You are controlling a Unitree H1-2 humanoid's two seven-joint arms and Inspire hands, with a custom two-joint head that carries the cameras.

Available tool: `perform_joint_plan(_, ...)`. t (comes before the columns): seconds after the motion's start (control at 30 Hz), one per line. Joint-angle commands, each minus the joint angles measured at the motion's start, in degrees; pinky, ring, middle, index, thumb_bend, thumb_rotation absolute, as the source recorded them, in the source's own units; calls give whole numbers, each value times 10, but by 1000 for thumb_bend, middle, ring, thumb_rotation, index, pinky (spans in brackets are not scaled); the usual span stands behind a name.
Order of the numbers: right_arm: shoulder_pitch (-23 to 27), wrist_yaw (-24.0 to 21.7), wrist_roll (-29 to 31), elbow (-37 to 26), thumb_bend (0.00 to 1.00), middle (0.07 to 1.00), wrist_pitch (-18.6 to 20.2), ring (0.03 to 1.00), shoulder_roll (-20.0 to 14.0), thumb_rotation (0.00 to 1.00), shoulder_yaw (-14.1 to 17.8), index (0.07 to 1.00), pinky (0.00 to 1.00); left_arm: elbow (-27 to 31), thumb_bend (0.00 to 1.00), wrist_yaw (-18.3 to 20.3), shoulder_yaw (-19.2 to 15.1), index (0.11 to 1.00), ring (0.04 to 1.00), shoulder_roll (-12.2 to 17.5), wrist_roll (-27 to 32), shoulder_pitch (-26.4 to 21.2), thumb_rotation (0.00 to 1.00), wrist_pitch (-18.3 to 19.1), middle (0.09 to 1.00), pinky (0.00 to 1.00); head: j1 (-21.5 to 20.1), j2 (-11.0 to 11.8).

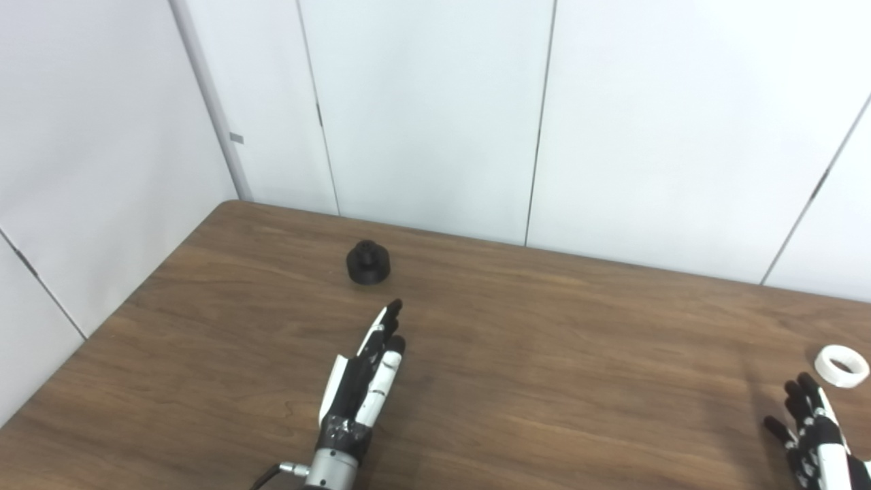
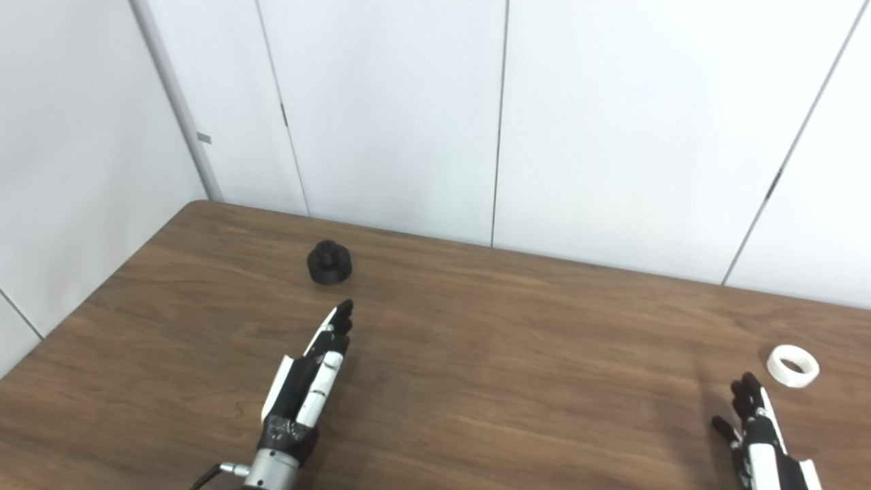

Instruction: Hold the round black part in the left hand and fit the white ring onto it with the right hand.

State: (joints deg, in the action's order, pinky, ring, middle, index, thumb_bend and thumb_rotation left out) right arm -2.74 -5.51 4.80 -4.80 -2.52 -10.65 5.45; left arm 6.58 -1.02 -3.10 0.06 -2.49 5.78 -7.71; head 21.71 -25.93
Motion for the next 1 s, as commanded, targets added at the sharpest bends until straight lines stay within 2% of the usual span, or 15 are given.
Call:
perform_joint_plan(0.0,5,-7,10,12,558,996,-19,1000,-7,1000,5,1000,1000,-30,559,-8,9,979,1000,-12,-6,3,861,-13,1000,1000,0,3)
perform_joint_plan(0.2,8,-10,11,32,605,1000,-41,1000,-5,1000,3,1000,1000,-37,558,-15,9,972,1000,-14,-9,3,837,-13,1000,1000,-15,9)
perform_joint_plan(0.3,9,-6,4,34,555,1000,-41,1000,-3,1000,1,1000,1000,-34,554,-17,8,970,1000,-10,-14,4,801,-10,999,1000,-25,9)
perform_joint_plan(0.37,8,-6,2,29,520,995,-35,1000,-3,1000,0,1000,1000,-27,541,-17,8,969,1000,-7,-18,6,709,-8,999,1000,-28,8)
perform_joint_plan(0.5,6,-4,1,24,521,997,-32,1000,-2,1000,1,1000,1000,-2,561,-24,7,973,1000,-2,-44,15,550,-2,998,1000,-34,5)
perform_joint_plan(0.53,5,-3,1,23,521,992,-31,1000,-2,1000,2,1000,1000,8,591,-27,5,971,1000,-2,-49,16,485,3,995,1000,-37,5)
perform_joint_plan(0.6,4,0,-1,21,527,987,-28,1000,-1,1000,3,1000,1000,27,649,-33,-1,964,1000,-1,-62,15,417,10,989,1000,-39,4)
perform_joint_plan(0.67,3,3,-4,18,551,982,-23,1000,1,1000,5,1000,1000,45,720,-42,-8,957,989,7,-86,10,388,20,980,999,-41,3)
perform_joint_plan(0.77,2,4,-5,16,563,980,-21,1000,2,1000,6,1000,1000,78,853,-47,-17,954,999,20,-122,2,374,53,982,1000,-42,2)
perform_joint_plan(0.87,4,-1,0,19,563,977,-22,1000,0,1000,6,999,1000,103,878,-52,-23,948,993,38,-179,-12,390,89,976,988,-43,0)
perform_joint_plan(0.97,6,-8,5,21,568,978,-18,1000,-2,1000,4,994,1000,116,893,-52,-34,936,999,49,-191,-33,346,120,978,999,-44,-1)
